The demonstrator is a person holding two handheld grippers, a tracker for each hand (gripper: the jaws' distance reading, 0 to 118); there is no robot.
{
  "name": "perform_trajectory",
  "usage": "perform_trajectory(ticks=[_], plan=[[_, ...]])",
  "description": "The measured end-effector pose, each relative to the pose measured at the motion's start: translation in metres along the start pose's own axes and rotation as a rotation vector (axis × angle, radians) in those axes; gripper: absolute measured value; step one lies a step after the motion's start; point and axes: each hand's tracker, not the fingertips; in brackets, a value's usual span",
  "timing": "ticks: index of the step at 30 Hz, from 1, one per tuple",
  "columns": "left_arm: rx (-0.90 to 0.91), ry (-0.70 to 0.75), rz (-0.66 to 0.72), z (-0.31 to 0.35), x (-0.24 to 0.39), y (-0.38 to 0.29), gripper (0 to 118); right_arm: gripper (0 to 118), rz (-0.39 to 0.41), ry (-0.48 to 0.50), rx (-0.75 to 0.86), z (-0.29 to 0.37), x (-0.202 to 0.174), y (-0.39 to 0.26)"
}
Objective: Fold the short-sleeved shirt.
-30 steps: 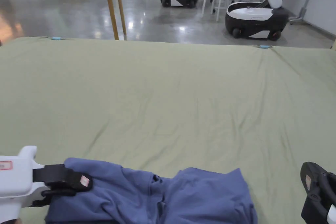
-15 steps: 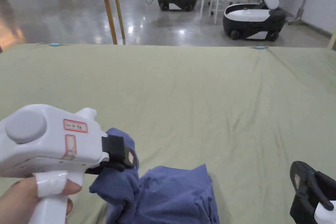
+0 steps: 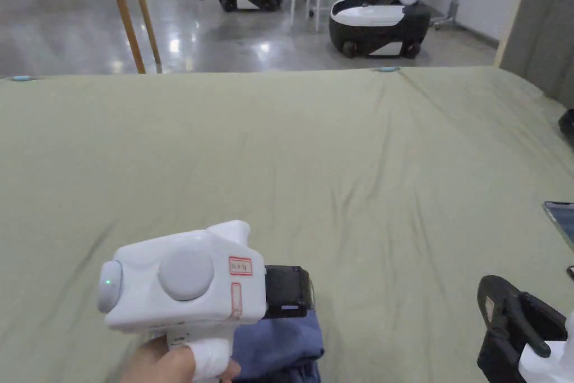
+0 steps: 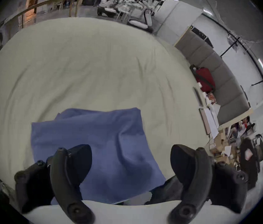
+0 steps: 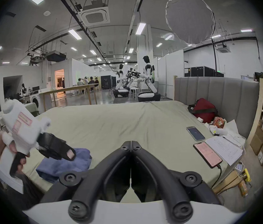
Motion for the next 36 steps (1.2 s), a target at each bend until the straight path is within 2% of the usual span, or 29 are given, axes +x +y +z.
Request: perform_trajectory(ticks=[1,2,3,4,7,10,16,22,27,29,32,34,36], plan=[[0.043,-0.024,0.006,0.016,-0.002,0.001,92,1,-0.006,-0.003,0.000,-0.001,0.001,-0.001],[0.086,-0.050,0.018,0.028,-0.007,0.002,74,1,-0.009,-0.005,-0.003,-0.003,0.001,-0.001],[0.120,-0.099,0.041,0.036,-0.013,0.002,45,1,-0.010,-0.004,-0.004,-0.004,0.001,-0.001],[0.115,-0.152,0.059,0.038,-0.020,0.003,3,1,-0.010,-0.004,-0.003,-0.006,0.000,-0.001],[0.052,-0.292,0.112,0.028,-0.035,0.008,3,1,-0.014,0.005,-0.009,-0.008,-0.003,-0.001],[-0.053,-0.396,0.164,-0.016,-0.042,0.002,3,1,-0.015,0.018,-0.023,-0.009,-0.007,-0.002],[-0.221,-0.433,0.278,-0.100,-0.058,-0.042,3,1,0.002,0.042,-0.068,-0.006,-0.012,-0.009],[-0.175,-0.444,0.249,-0.092,-0.055,-0.043,2,1,-0.006,0.134,-0.154,-0.020,-0.021,-0.016],[-0.098,-0.416,0.187,-0.033,-0.064,-0.030,3,1,-0.167,0.416,-0.297,-0.072,-0.029,-0.009],[-0.026,-0.424,0.190,0.003,-0.080,-0.027,3,1,-0.268,0.586,-0.406,-0.110,-0.037,-0.012],[0.019,-0.328,0.187,0.040,-0.108,-0.027,3,1,-0.360,0.876,-0.555,-0.165,-0.055,-0.028],[0.023,-0.261,0.187,0.052,-0.130,-0.026,3,1,-0.412,0.980,-0.632,-0.192,-0.066,-0.043],[0.028,-0.234,0.199,0.059,-0.150,-0.025,3,1,-0.520,1.077,-0.766,-0.219,-0.071,-0.064]])
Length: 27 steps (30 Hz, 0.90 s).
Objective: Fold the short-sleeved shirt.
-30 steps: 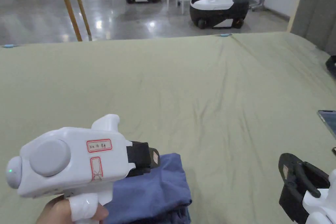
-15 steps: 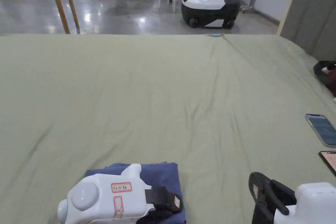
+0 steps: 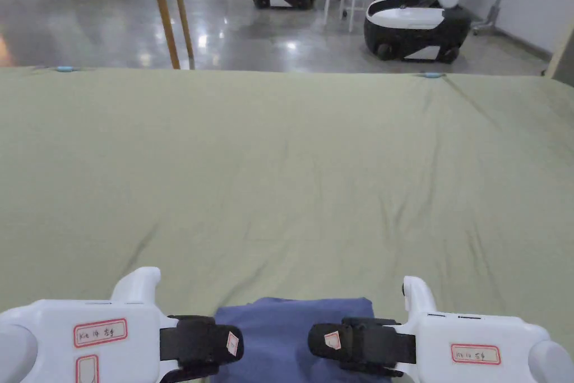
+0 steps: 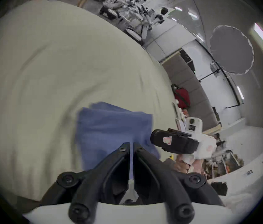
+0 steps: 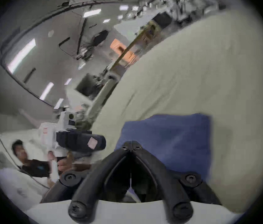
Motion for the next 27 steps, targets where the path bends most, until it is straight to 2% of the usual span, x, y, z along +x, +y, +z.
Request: perform_trajectory(ticks=[3,4,6,7,8,9,10,11,13,15,17,18,19,20,21,22,24,27], plan=[[-0.024,0.000,0.015,0.004,-0.025,0.007,3,1,-0.069,-0.014,-0.068,-0.011,0.035,-0.001],[-0.033,0.008,0.030,0.003,-0.031,0.008,3,1,-0.130,0.013,-0.055,-0.011,0.049,-0.003],[-0.049,-0.017,0.019,-0.003,-0.044,0.011,6,1,-0.282,0.163,-0.041,-0.005,0.072,-0.003],[-0.055,-0.050,0.047,-0.006,-0.051,0.010,11,1,-0.309,0.161,-0.022,-0.002,0.076,-0.004],[-0.070,-0.109,0.098,-0.010,-0.058,0.010,25,1,-0.315,0.129,0.005,0.002,0.078,-0.004],[-0.077,-0.163,0.128,-0.013,-0.064,0.011,56,1,-0.312,0.136,0.003,0.004,0.079,-0.004],[-0.071,-0.216,0.159,-0.021,-0.069,0.009,97,1,-0.323,0.153,0.001,0.004,0.082,-0.005],[-0.090,-0.247,0.176,-0.030,-0.071,0.008,107,1,-0.331,0.150,0.005,0.003,0.075,-0.008],[-0.093,-0.274,0.219,-0.045,-0.072,0.006,106,1,-0.333,0.147,0.004,0.002,0.071,-0.008],[-0.110,-0.254,0.196,-0.065,-0.070,0.006,106,1,-0.319,0.134,0.004,0.001,0.062,-0.009],[-0.141,-0.260,0.177,-0.085,-0.066,0.003,99,1,-0.326,0.131,0.005,0.000,0.060,-0.010],[-0.117,-0.294,0.186,-0.090,-0.065,0.001,87,1,-0.328,0.128,0.007,0.000,0.058,-0.011],[-0.102,-0.322,0.214,-0.095,-0.065,0.001,64,1,-0.329,0.127,0.011,0.002,0.059,-0.011],[-0.113,-0.287,0.212,-0.099,-0.065,0.002,36,1,-0.325,0.124,0.016,0.004,0.060,-0.010],[-0.113,-0.211,0.196,-0.100,-0.068,0.002,34,1,-0.323,0.113,0.022,0.006,0.058,-0.010],[-0.106,-0.206,0.180,-0.099,-0.071,0.002,34,1,-0.306,0.064,0.038,0.009,0.052,-0.010],[-0.133,-0.267,0.227,-0.091,-0.076,0.006,34,1,-0.245,-0.002,0.056,0.019,0.040,-0.009],[-0.123,-0.232,0.139,-0.059,-0.071,0.023,34,1,-0.108,-0.057,0.066,0.036,0.012,-0.010]])
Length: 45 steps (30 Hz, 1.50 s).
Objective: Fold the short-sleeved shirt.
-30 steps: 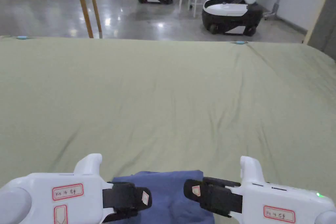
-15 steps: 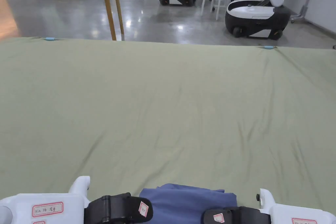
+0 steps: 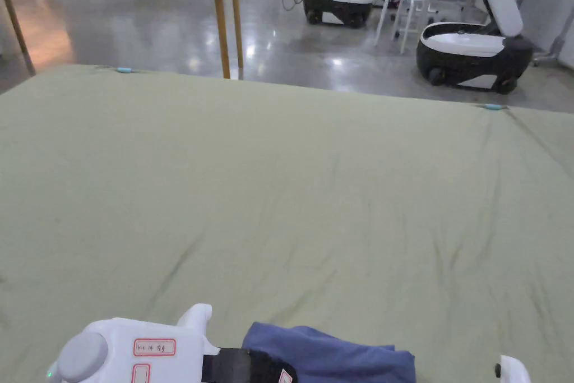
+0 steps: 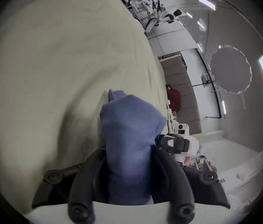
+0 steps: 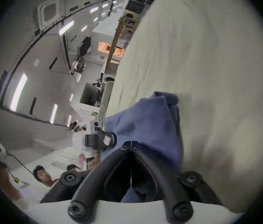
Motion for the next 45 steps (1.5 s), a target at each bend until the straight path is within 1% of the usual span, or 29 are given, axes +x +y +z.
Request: perform_trajectory(ticks=[1,3,5,7,9,11,14,17,19,23,24,25,26,27,28,29,30,33,34,36,37,38,39,40,41,42,43,44,45], plan=[[0.006,0.010,-0.015,0.016,0.001,0.006,34,1,0.043,-0.006,0.014,0.006,-0.010,-0.002],[0.023,0.044,-0.030,0.054,0.000,0.018,34,1,0.101,-0.067,0.047,0.015,-0.027,-0.007],[0.050,0.124,-0.038,0.099,-0.009,0.032,34,1,0.186,-0.121,0.072,0.020,-0.039,-0.013],[0.081,0.194,-0.045,0.149,-0.025,0.047,34,1,0.216,-0.146,0.081,0.022,-0.045,-0.018],[0.106,0.224,0.000,0.196,-0.046,0.061,34,1,0.189,-0.130,0.097,0.022,-0.046,-0.022],[0.108,0.250,-0.001,0.241,-0.066,0.076,34,1,0.167,-0.123,0.122,0.021,-0.045,-0.025],[0.090,0.296,0.015,0.287,-0.102,0.100,34,1,0.146,-0.157,0.145,0.016,-0.046,-0.027],[0.078,0.292,0.046,0.312,-0.130,0.121,34,1,0.121,-0.174,0.151,0.013,-0.045,-0.027],[0.063,0.299,0.031,0.318,-0.139,0.135,34,1,0.110,-0.190,0.154,0.010,-0.046,-0.027],[0.043,0.301,0.050,0.317,-0.148,0.152,34,1,0.118,-0.223,0.148,0.007,-0.051,-0.023],[0.047,0.311,0.046,0.316,-0.149,0.153,38,1,0.121,-0.225,0.148,0.007,-0.054,-0.022],[0.041,0.314,0.039,0.316,-0.149,0.152,49,1,0.123,-0.226,0.147,0.006,-0.055,-0.021],[0.039,0.311,0.031,0.316,-0.150,0.154,58,1,0.125,-0.225,0.146,0.005,-0.056,-0.020],[0.051,0.330,0.020,0.317,-0.149,0.152,58,1,0.129,-0.224,0.144,0.005,-0.056,-0.019],[0.058,0.341,0.020,0.317,-0.149,0.151,101,1,0.132,-0.224,0.143,0.005,-0.057,-0.017],[0.057,0.350,0.017,0.323,-0.147,0.148,118,1,0.133,-0.224,0.143,0.005,-0.058,-0.017],[0.096,0.349,0.039,0.334,-0.147,0.139,116,1,0.137,-0.219,0.143,0.005,-0.058,-0.016],[0.182,0.418,0.046,0.349,-0.133,0.118,117,1,0.149,-0.206,0.147,0.009,-0.059,-0.012],[0.212,0.441,0.049,0.354,-0.130,0.132,117,1,0.158,-0.209,0.152,0.010,-0.062,-0.011],[0.276,0.484,0.024,0.362,-0.111,0.122,116,1,0.176,-0.201,0.158,0.015,-0.065,-0.007],[0.299,0.499,-0.005,0.363,-0.099,0.116,113,1,0.192,-0.192,0.162,0.019,-0.067,-0.005],[0.325,0.519,-0.019,0.368,-0.090,0.112,104,1,0.214,-0.198,0.172,0.022,-0.071,-0.003],[0.344,0.507,-0.046,0.368,-0.079,0.107,83,1,0.242,-0.207,0.179,0.024,-0.075,0.000],[0.349,0.485,-0.091,0.363,-0.062,0.102,36,1,0.264,-0.205,0.184,0.029,-0.080,0.002],[0.375,0.497,-0.126,0.354,-0.046,0.096,0,1,0.282,-0.208,0.196,0.032,-0.085,0.005],[0.375,0.526,-0.168,0.345,-0.030,0.087,1,1,0.314,-0.230,0.219,0.034,-0.091,0.007],[0.410,0.515,-0.221,0.331,-0.012,0.080,1,1,0.355,-0.267,0.245,0.036,-0.098,0.009],[0.415,0.515,-0.244,0.314,0.008,0.074,1,1,0.408,-0.313,0.265,0.039,-0.107,0.010],[0.427,0.493,-0.298,0.296,0.024,0.066,1,1,0.462,-0.371,0.291,0.039,-0.116,0.011]])
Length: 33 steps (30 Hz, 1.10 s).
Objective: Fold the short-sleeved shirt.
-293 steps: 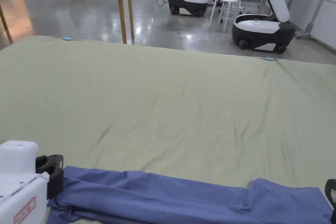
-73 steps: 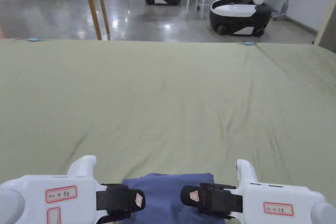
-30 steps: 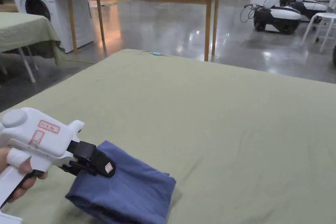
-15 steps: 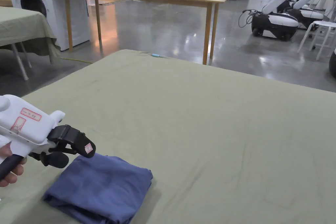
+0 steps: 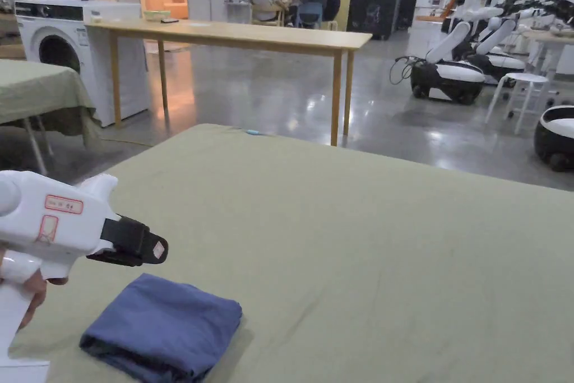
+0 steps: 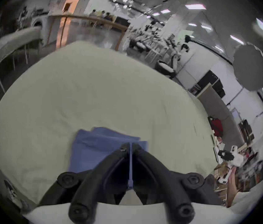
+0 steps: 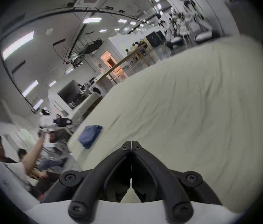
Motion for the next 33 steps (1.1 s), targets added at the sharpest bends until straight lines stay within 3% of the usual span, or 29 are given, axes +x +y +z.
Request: perform_trajectory(ticks=[3,5,7,10,17,33], plan=[[0.093,0.094,-0.156,-0.026,0.088,-0.024,1,1,0.186,-0.239,0.104,0.003,-0.028,0.014],[0.259,0.153,-0.196,-0.043,0.145,-0.044,1,1,0.259,-0.389,0.199,0.003,-0.043,0.021],[0.341,0.118,-0.235,-0.059,0.197,-0.063,1,1,0.319,-0.465,0.313,0.005,-0.056,0.026],[0.521,0.212,-0.340,-0.081,0.276,-0.086,1,1,0.441,-0.619,0.409,0.005,-0.075,0.035],[0.618,0.265,-0.392,-0.095,0.352,-0.096,1,1,0.474,-0.632,0.452,0.012,-0.089,0.044],[0.619,0.284,-0.421,-0.089,0.352,-0.095,3,2,0.427,-0.587,0.491,0.025,-0.089,0.047]])
